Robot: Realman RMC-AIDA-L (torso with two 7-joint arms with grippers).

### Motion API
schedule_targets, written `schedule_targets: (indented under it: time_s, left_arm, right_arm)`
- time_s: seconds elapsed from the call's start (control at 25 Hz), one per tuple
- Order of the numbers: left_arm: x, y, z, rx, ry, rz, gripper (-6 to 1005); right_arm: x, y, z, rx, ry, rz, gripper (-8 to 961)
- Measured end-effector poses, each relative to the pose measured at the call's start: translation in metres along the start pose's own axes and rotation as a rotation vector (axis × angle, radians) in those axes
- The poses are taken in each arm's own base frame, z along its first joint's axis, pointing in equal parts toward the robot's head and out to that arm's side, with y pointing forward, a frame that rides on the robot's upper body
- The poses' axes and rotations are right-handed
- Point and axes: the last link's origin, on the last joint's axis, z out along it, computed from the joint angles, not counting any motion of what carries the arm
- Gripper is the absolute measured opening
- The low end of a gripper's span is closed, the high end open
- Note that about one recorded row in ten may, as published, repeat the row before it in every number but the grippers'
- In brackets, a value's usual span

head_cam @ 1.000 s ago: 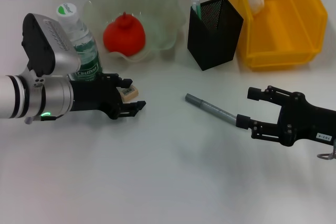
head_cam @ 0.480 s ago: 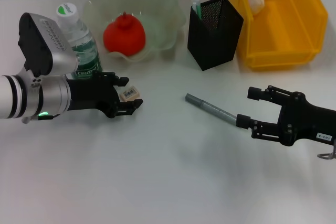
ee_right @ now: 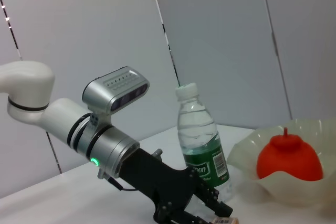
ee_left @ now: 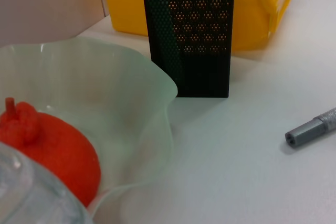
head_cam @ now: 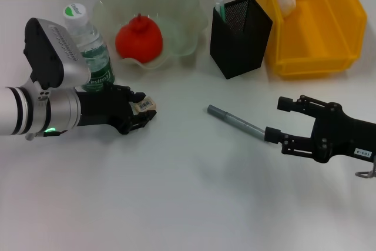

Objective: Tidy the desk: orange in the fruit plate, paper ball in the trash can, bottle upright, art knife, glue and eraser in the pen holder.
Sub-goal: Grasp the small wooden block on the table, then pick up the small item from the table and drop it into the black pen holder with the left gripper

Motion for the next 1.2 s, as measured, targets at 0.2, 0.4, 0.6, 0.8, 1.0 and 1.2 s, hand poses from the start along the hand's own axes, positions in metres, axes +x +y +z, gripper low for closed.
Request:
schedule_targets:
  time_s: [0.2,0.4,0.6,0.8,1.0,1.2]
  left_arm:
    - [0.000,0.000,0.000,0.000,-0.001,0.001,433]
    - [0.001,0.000,0.001,0.005,-0.005,-0.001,417]
    - [0.002,0.000,0.001,0.004,-0.003,-0.004,338]
    - [0.007,0.003,-0.001,-0.027,0.015,-0.022,274]
    - [0.032,0.014,-0.016,-0.111,0.155,-0.058,274]
    - [0.067,0.025,-0.027,-0.184,0.355,-0.076,273]
  right_arm:
    - [-0.001,0.000,-0.001,0.000,-0.009,0.007,811]
    - [-0.002,0.000,-0.002,-0.001,-0.011,0.012,811]
    - [-0.002,0.000,-0.002,-0.002,-0.011,0.013,811]
    - [-0.002,0.000,-0.002,-0.003,-0.011,0.015,811]
    - [-0.002,0.000,-0.001,-0.006,-0.012,0.019,811]
    - [-0.001,0.001,0.001,-0.012,-0.010,0.025,811]
